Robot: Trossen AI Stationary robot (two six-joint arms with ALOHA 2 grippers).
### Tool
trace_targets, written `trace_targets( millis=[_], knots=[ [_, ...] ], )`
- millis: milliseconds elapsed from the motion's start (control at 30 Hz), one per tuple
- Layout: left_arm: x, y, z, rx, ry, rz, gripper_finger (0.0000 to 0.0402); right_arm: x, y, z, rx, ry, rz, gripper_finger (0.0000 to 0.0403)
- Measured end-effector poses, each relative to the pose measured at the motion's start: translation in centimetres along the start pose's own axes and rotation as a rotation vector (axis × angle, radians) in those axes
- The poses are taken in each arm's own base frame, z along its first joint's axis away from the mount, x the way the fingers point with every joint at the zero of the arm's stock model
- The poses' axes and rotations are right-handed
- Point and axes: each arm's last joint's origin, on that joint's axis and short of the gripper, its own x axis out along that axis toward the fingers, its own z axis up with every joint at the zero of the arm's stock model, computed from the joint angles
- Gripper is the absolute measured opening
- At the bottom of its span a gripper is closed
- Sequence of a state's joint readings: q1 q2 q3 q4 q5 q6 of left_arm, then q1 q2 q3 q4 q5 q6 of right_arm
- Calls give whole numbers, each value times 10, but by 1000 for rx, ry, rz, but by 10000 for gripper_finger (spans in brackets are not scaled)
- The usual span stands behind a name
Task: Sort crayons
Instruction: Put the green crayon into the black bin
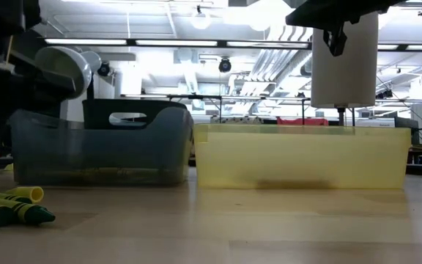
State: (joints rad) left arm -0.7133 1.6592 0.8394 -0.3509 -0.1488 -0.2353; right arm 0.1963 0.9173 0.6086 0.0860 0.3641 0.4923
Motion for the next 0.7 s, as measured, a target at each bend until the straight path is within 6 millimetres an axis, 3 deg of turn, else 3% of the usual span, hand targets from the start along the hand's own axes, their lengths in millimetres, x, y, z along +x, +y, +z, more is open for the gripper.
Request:
trace_targets(
  millis=[300,567,700],
  knots=[
    [18,6,-3,-92,59,22,120,0,0,0,0,1,1,0],
    [19,8,-2,-111,51,50,11,0,0,0,0,1,0,0],
    [15,9,-2,-122,44,53,7,0,0,0,0,1,0,0]
  ],
)
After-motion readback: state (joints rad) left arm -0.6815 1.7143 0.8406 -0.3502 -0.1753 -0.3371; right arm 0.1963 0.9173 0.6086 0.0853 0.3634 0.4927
